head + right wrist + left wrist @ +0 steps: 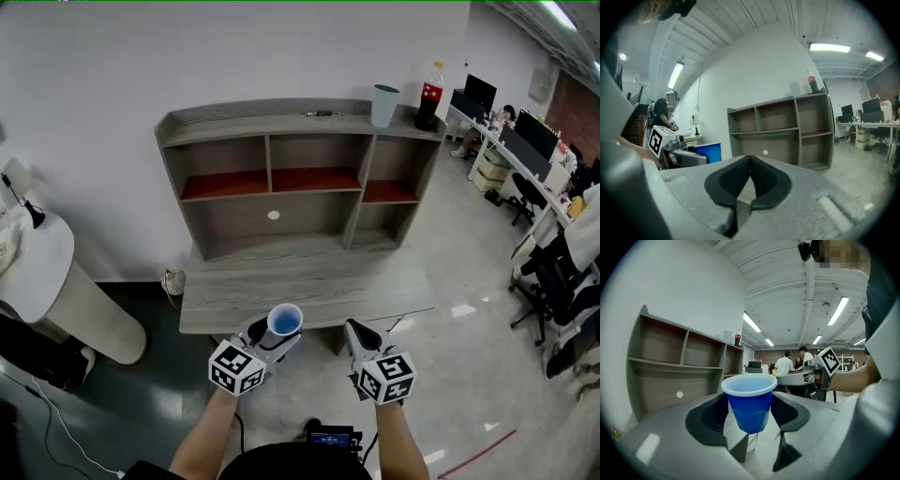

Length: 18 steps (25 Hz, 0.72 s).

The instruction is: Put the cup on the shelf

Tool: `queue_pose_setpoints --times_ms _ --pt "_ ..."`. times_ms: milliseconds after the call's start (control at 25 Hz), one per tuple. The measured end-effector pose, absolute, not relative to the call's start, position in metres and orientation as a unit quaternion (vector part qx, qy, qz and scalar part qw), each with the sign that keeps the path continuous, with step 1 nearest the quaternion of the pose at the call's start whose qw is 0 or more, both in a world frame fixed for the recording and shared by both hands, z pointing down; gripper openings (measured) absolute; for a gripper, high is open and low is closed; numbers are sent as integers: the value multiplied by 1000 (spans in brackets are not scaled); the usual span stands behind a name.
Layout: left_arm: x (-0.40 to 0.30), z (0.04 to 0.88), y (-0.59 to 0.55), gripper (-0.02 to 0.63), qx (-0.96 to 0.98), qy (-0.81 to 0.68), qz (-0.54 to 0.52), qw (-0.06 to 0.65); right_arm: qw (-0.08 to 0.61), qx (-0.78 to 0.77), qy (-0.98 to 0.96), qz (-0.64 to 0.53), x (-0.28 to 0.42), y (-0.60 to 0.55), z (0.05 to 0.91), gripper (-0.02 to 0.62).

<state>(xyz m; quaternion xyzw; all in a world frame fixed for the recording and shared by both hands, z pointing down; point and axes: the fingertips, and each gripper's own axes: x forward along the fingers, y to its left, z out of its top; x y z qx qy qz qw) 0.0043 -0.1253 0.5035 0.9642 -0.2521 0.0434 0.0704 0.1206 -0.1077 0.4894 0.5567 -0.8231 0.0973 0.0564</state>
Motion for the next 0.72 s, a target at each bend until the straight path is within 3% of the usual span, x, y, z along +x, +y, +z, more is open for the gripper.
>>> queue_pose_setpoints --times_ms 720 --pt "44 514 -184 288 951 -293 52 85 50 522 -843 120 160 -175 506 -2"
